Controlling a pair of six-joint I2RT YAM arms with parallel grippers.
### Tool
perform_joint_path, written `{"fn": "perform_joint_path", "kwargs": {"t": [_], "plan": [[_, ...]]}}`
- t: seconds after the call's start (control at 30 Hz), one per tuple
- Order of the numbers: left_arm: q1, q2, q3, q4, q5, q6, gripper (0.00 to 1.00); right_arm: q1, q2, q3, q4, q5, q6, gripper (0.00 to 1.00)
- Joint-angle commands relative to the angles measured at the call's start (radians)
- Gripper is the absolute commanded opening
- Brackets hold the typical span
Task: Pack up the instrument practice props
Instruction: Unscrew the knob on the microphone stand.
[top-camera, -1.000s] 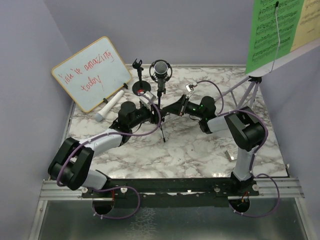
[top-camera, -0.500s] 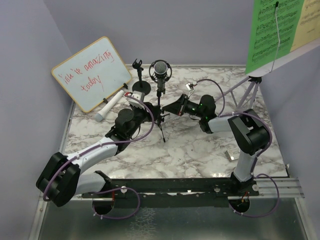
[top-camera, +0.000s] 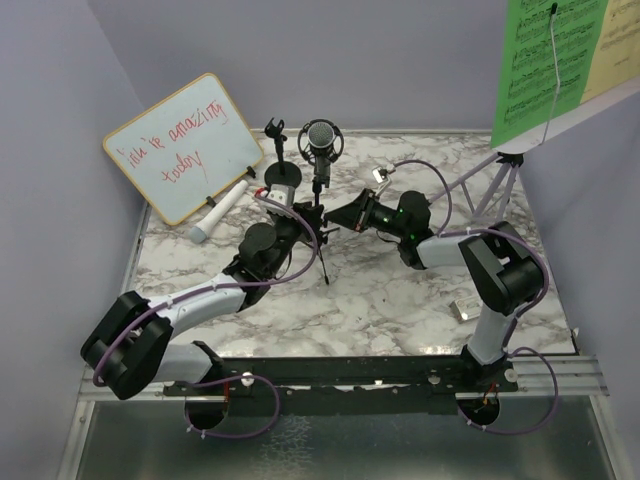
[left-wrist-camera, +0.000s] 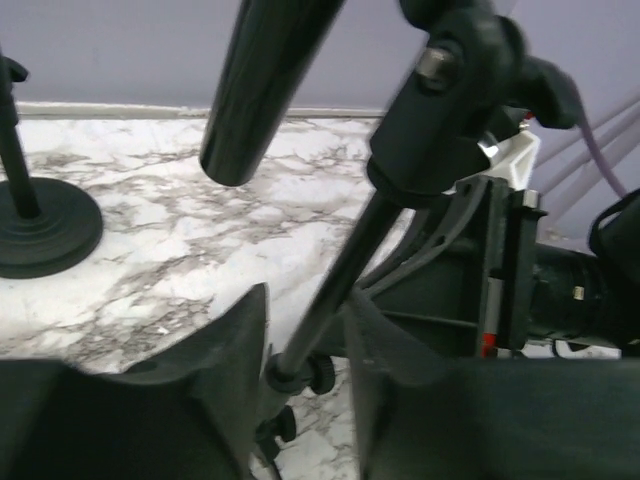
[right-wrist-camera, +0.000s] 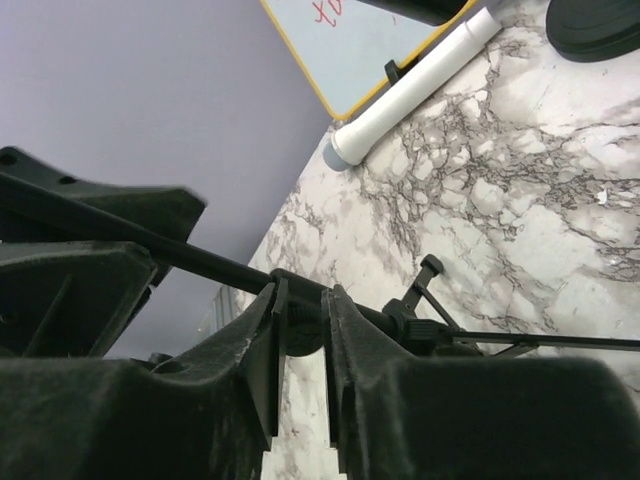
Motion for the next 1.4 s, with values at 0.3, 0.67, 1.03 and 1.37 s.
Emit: {"fn": "perform_joint_path", "kwargs": {"t": [0.3, 0.67, 1.03, 1.37], "plan": [[-0.013, 0.037, -0.04, 0.153, -0.004, 0.05, 0.03, 0.008, -0.031, -0.054, -0.003, -0.053, 0.069, 0.4], [-0.032, 0.034, -0.076, 0.181, 0.036, 0.07, 0.27, 0.026, -0.054, -0.076, -0.014, -0.032, 0.055, 0.47], [-0.032, 0.017, -0.074, 0.199, 0.057, 0.107, 0.31, 0.056, -0.063, -0.121, 0.043, -0.005, 0.097, 0.49], [-0.041, 0.025, -0.097, 0.202, 0.085, 0.127, 0.09, 0.065, -0.081, -0.156, 0.099, -0.025, 0.145, 0.49]]}}
